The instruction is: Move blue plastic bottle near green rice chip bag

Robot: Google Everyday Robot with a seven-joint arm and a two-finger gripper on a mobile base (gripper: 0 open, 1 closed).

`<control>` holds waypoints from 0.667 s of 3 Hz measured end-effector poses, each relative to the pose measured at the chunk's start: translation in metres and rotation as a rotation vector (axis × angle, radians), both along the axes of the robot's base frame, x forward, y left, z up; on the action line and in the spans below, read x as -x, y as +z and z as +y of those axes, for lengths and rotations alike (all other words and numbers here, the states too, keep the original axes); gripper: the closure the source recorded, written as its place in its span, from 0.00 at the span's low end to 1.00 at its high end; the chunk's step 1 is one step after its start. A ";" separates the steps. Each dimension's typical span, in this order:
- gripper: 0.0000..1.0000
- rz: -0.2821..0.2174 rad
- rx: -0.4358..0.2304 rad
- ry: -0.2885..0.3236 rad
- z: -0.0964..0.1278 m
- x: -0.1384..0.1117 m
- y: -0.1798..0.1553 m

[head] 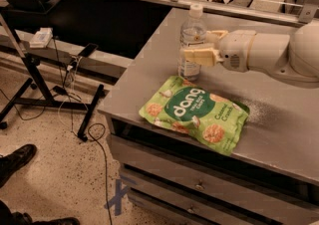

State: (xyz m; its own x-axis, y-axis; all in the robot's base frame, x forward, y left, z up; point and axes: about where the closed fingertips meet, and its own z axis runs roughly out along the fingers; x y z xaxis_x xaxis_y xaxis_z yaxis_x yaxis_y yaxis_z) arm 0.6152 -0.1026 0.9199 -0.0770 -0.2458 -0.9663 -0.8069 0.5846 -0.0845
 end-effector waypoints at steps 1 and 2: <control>0.00 0.002 0.005 0.005 0.003 0.000 -0.002; 0.00 0.008 0.013 -0.005 -0.002 0.000 -0.005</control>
Offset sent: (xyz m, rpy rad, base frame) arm -0.0004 -0.0157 -0.0084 -0.0271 0.0186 -0.0316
